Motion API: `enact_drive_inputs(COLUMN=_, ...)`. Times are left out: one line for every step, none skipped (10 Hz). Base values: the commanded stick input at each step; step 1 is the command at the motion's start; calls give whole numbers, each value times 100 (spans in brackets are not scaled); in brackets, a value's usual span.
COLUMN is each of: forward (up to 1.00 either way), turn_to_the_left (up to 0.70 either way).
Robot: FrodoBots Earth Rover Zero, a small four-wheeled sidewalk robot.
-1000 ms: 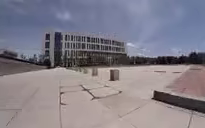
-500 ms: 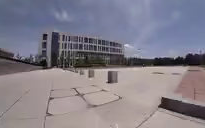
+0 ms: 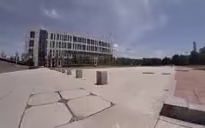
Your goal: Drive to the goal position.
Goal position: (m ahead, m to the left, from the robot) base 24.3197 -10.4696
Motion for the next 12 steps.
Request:
enact_drive_inputs(forward=69, turn_to_the_left=-35)
enact_drive_inputs(forward=69, turn_to_the_left=-35)
enact_drive_inputs(forward=69, turn_to_the_left=0)
enact_drive_inputs(forward=69, turn_to_the_left=0)
enact_drive_inputs(forward=69, turn_to_the_left=0)
enact_drive_inputs(forward=69, turn_to_the_left=0)
enact_drive_inputs(forward=69, turn_to_the_left=0)
enact_drive_inputs(forward=69, turn_to_the_left=0)
enact_drive_inputs(forward=69, turn_to_the_left=0)
enact_drive_inputs(forward=69, turn_to_the_left=0)
enact_drive_inputs(forward=69, turn_to_the_left=0)
enact_drive_inputs(forward=69, turn_to_the_left=0)
